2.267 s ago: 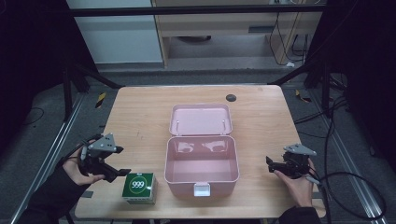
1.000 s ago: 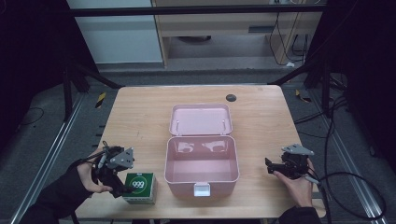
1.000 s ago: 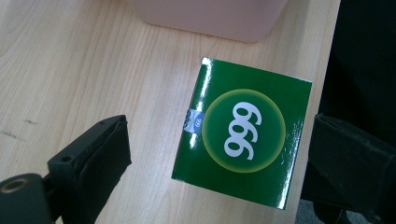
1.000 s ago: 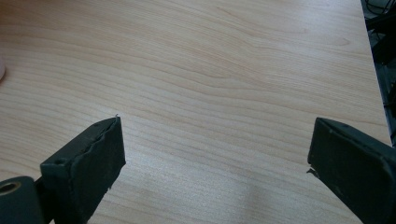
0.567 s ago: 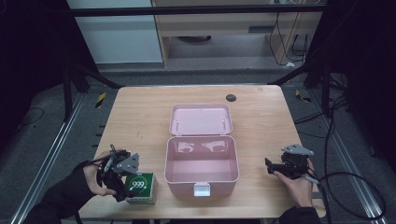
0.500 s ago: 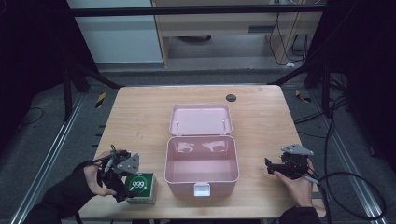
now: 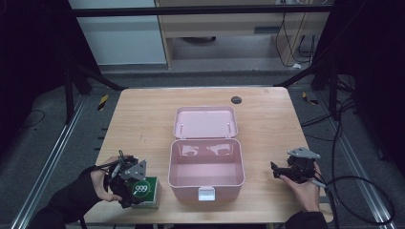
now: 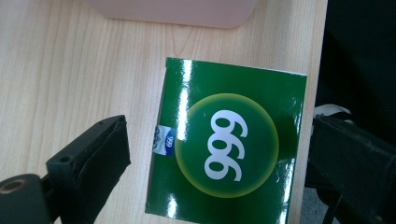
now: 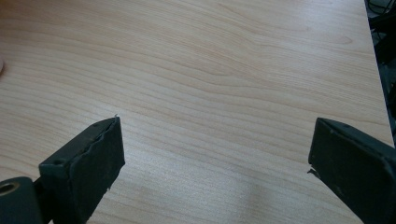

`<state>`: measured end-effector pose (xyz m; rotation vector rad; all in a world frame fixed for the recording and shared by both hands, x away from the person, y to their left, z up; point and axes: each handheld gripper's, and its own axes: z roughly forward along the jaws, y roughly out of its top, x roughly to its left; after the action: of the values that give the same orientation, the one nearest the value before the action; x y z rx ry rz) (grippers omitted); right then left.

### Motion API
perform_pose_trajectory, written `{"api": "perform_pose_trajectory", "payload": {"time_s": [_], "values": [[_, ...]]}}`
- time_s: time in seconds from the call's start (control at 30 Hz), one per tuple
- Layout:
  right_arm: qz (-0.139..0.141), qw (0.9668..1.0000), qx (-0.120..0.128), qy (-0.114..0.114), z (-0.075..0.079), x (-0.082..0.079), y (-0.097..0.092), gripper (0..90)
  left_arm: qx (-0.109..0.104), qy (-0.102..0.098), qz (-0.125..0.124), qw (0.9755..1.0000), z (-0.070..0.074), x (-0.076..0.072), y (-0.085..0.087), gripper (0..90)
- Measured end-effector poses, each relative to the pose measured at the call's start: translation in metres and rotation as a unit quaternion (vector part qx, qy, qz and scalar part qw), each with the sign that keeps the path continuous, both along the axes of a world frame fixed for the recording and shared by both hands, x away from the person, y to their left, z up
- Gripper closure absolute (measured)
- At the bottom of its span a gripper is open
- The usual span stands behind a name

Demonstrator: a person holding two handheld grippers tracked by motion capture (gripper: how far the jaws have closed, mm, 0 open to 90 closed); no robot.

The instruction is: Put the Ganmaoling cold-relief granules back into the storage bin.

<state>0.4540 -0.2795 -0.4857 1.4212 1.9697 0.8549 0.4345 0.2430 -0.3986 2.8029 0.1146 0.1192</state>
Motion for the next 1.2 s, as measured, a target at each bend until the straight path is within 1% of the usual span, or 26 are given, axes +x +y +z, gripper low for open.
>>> {"api": "perform_pose_trajectory", "payload": {"time_s": [0.27,0.43,0.47,0.5,0.53,0.6,0.63,0.67,0.73,0.77,0.83,0.9,0.93,0.97,1.0,1.03,1.1,1.2], "values": [[0.003,1.0,-0.002,0.002,-0.001,0.0,0.0,3.7,0.001,0.008,-0.006,1.0,-0.008,0.001,-0.003,4.1],[0.003,1.0,-0.004,0.003,-0.001,0.0,0.001,3.7,0.002,0.01,-0.004,0.9999,-0.012,0.003,-0.003,4.1],[0.003,1.0,-0.004,0.003,-0.001,0.0,0.001,3.7,0.003,0.014,-0.001,0.9999,-0.014,0.003,-0.003,4.1],[0.004,1.0,-0.004,0.003,-0.001,0.0,0.001,3.7,0.009,0.013,-0.007,0.9999,-0.016,0.004,-0.003,4.1],[0.005,1.0,-0.005,0.004,-0.001,0.001,0.001,3.6,0.011,0.017,-0.004,0.9998,-0.017,0.004,-0.003,4.0],[0.006,1.0,-0.006,0.004,-0.001,0.001,0.001,3.6,0.011,0.017,-0.004,0.9998,-0.019,0.005,-0.003,3.9],[0.006,1.0,-0.005,0.005,-0.001,0.001,0.001,3.6,0.013,0.019,-0.006,0.9997,-0.02,0.006,-0.004,3.9],[0.006,1.0,-0.005,0.005,-0.001,0.001,0.001,3.6,0.011,0.024,-0.003,0.9997,-0.023,0.006,-0.004,3.9],[0.006,1.0,-0.005,0.006,-0.001,0.001,0.001,3.6,0.014,0.024,-0.006,0.9996,-0.024,0.006,-0.004,3.9],[0.007,0.9999,-0.006,0.006,-0.002,0.001,0.001,3.6,0.014,0.029,-0.003,0.9995,-0.027,0.006,-0.005,3.9],[0.007,0.9999,-0.006,0.006,-0.002,0.001,0.002,3.5,0.018,0.028,-0.007,0.9994,-0.028,0.007,-0.005,3.9],[0.008,0.9999,-0.008,0.006,-0.002,0.001,0.002,3.5,0.013,0.033,-0.004,0.9993,-0.032,0.008,-0.006,3.9],[0.007,0.9999,-0.008,0.006,-0.002,0.001,0.002,3.5,0.02,0.034,-0.009,0.9992,-0.032,0.009,-0.006,3.9],[0.008,0.9999,-0.008,0.006,-0.002,0.001,0.002,3.5,0.015,0.037,-0.005,0.9992,-0.034,0.009,-0.006,4.0],[0.008,0.9999,-0.008,0.006,-0.002,0.001,0.002,3.5,0.019,0.038,-0.008,0.9991,-0.035,0.01,-0.006,4.0],[0.008,0.9999,-0.008,0.006,-0.002,0.001,0.002,3.5,0.016,0.04,-0.006,0.999,-0.037,0.01,-0.006,4.1],[0.009,0.9999,-0.009,0.007,-0.002,0.001,0.002,3.5,0.019,0.043,-0.007,0.9989,-0.04,0.01,-0.006,4.3],[0.009,0.9999,-0.009,0.008,-0.002,0.001,0.002,3.5,0.016,0.046,-0.006,0.9988,-0.042,0.01,-0.006,5.0]]}}
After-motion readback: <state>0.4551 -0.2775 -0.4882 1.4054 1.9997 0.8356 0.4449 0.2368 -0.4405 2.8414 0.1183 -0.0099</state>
